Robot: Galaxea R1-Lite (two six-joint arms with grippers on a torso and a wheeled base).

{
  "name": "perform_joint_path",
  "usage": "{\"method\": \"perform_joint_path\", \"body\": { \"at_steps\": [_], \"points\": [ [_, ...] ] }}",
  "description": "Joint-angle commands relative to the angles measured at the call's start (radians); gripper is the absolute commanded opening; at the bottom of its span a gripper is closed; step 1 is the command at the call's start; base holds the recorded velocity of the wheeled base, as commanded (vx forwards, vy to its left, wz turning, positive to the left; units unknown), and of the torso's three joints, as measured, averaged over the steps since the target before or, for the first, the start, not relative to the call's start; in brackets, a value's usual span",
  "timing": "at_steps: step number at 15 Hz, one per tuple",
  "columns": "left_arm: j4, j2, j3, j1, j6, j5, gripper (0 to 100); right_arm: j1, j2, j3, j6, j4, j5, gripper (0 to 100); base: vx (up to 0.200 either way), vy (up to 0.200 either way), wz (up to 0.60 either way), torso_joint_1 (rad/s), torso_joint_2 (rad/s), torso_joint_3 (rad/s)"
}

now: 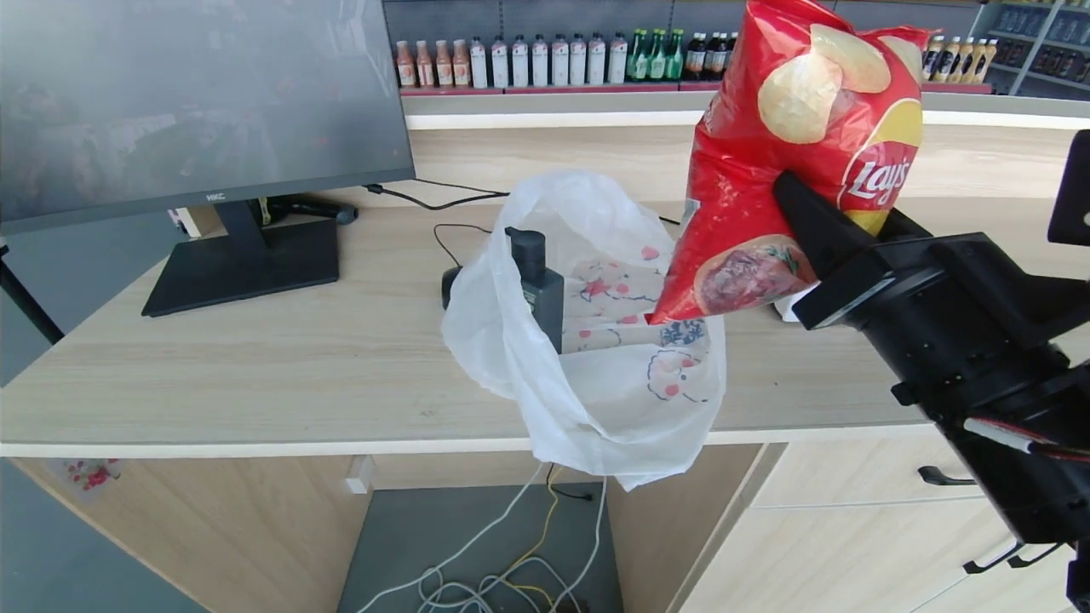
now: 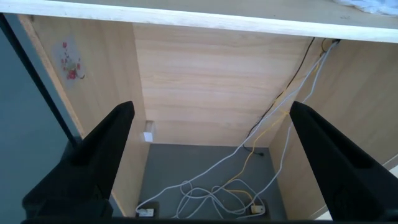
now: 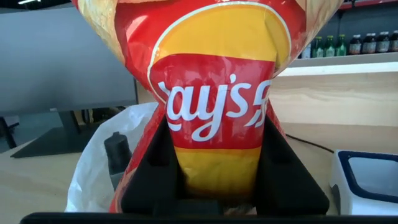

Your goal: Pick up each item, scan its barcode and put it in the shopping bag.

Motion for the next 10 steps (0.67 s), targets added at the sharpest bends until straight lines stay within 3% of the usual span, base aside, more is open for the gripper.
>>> {"method": "perform_joint_path", "body": {
  "at_steps": [1, 3, 10],
  "points": [
    [0.0, 0.0, 0.0, -0.002, 0.0, 0.0, 100, -0.01, 0.006, 0.001, 0.0, -0.001, -0.001, 0, 0.0, 0.0, 0.0, 0.0, 0.0, 0.0],
    [0.0, 0.0, 0.0, 0.0, 0.0, 0.0, 100, -0.049, 0.024, -0.005, 0.002, -0.001, -0.001, 0, 0.0, 0.0, 0.0, 0.0, 0.0, 0.0],
    [0.0, 0.0, 0.0, 0.0, 0.0, 0.0, 100, -0.047, 0.145, -0.066, 0.003, -0.001, 0.006, 0, 0.0, 0.0, 0.0, 0.0, 0.0, 0.0]
  ]
}}
